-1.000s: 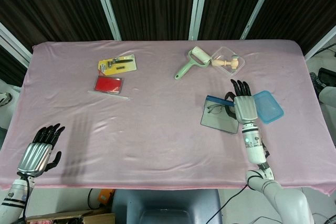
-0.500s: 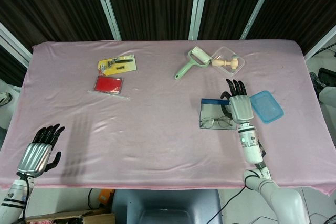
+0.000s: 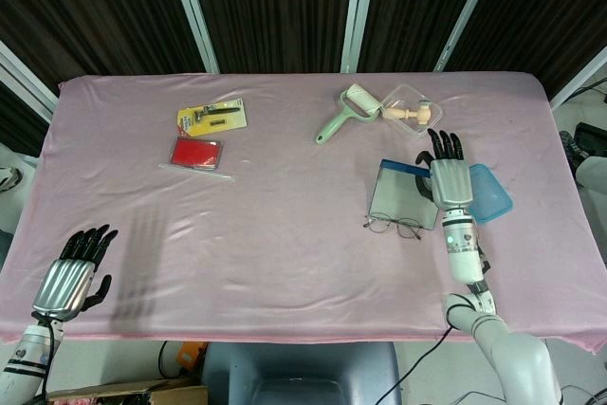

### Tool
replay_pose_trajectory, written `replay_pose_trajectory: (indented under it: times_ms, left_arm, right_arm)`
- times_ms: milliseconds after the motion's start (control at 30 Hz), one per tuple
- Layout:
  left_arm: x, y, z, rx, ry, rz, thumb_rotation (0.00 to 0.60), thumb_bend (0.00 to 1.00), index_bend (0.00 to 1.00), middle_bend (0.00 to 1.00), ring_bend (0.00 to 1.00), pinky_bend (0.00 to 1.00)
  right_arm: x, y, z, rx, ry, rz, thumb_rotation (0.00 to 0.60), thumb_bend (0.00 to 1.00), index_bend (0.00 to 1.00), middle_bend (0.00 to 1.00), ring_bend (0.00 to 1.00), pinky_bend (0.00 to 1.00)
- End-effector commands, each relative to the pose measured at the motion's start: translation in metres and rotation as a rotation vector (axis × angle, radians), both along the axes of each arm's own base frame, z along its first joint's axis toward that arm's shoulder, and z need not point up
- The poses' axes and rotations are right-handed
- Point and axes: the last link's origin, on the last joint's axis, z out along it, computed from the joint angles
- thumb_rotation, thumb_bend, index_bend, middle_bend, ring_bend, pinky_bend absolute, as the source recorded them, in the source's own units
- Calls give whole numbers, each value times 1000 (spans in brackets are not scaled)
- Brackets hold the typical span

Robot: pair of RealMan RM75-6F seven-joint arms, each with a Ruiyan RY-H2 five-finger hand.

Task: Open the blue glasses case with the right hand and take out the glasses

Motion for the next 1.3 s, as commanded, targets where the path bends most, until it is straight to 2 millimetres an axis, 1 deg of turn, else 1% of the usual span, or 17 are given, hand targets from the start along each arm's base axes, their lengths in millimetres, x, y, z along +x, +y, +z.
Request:
replay_pose_trajectory:
  times_ms: [33, 200, 233, 367, 433, 467, 533, 600, 733, 833, 900, 933, 1000, 1033, 1100, 1133, 1300]
  left_arm:
    - [0, 0, 0, 1, 1, 1, 600, 468, 0, 0, 0, 57]
    - [0, 2, -1, -3, 4, 3, 600, 468, 0, 0, 0, 57]
    - [0, 1, -2, -4, 4, 3, 600, 468, 0, 0, 0, 57]
    - [0, 1, -3, -10, 7, 6, 600, 469, 0, 0, 0, 57]
    - [0, 1, -3, -9, 9, 6, 600, 469, 0, 0, 0, 57]
    - [0, 1, -3, -9, 9, 6, 600, 469, 0, 0, 0, 57]
    - [0, 2, -4, -11, 11, 7, 600, 470, 0, 0, 0, 57]
    - [0, 2, -5, -13, 12, 8, 600, 469, 0, 0, 0, 57]
    - [0, 1, -5, -12, 12, 6, 600, 469, 0, 0, 0, 57]
    - [0, 1, -5, -11, 12, 4, 600, 468, 0, 0, 0, 57]
    - [0, 1, -5, -11, 12, 4, 600, 469, 0, 0, 0, 57]
    - [0, 1, -5, -12, 12, 4, 600, 469, 0, 0, 0, 57]
    - [1, 1, -5, -13, 12, 3, 600, 469, 0, 0, 0, 58]
    - [1, 0, -5, -13, 12, 2, 600, 468, 0, 0, 0, 57]
    - [2, 0, -5, -13, 12, -2, 600, 469, 0, 0, 0, 58]
    - [2, -1, -4, -12, 9, -4, 600, 470, 0, 0, 0, 58]
    - [2, -2, -2, -8, 6, -7, 600, 468, 0, 0, 0, 57]
  right_arm:
    - [-3, -11, 15, -36, 21, -38, 600, 501, 569, 183, 81, 0]
    - [-18, -18, 29, -45, 37, -114, 600, 502, 549, 182, 80, 0]
    - [-23, -18, 28, -25, 45, -134, 600, 502, 502, 173, 69, 0]
    - [-36, -16, 23, 51, 38, -185, 600, 493, 170, 88, 9, 0]
    - [-40, -15, 24, 76, 63, -190, 600, 441, 55, 43, 0, 0]
    - [-42, -15, 25, 87, 72, -192, 600, 386, 21, 22, 0, 0]
    - [-43, -14, 27, 119, 92, -179, 600, 301, 0, 1, 0, 0]
    - [-40, -10, 30, 135, 91, -132, 600, 274, 0, 0, 0, 0]
    - [-35, 3, 35, 198, 143, -47, 600, 274, 13, 0, 0, 0]
    - [-28, 13, 36, 236, 123, -2, 600, 274, 105, 0, 0, 0]
    - [-25, 17, 36, 247, 111, 14, 600, 298, 203, 0, 0, 0]
    - [-20, 21, 36, 259, 97, 37, 600, 333, 306, 0, 0, 0]
    - [-7, 35, 39, 296, 80, 108, 600, 405, 441, 0, 0, 0]
    - [-3, 40, 39, 312, 90, 124, 600, 421, 475, 0, 0, 0]
    - [5, 49, 37, 341, 116, 147, 600, 433, 520, 0, 0, 0]
    - [11, 56, 31, 371, 133, 158, 600, 434, 536, 0, 0, 0]
    - [16, 61, 19, 448, 80, 95, 600, 491, 584, 0, 0, 0]
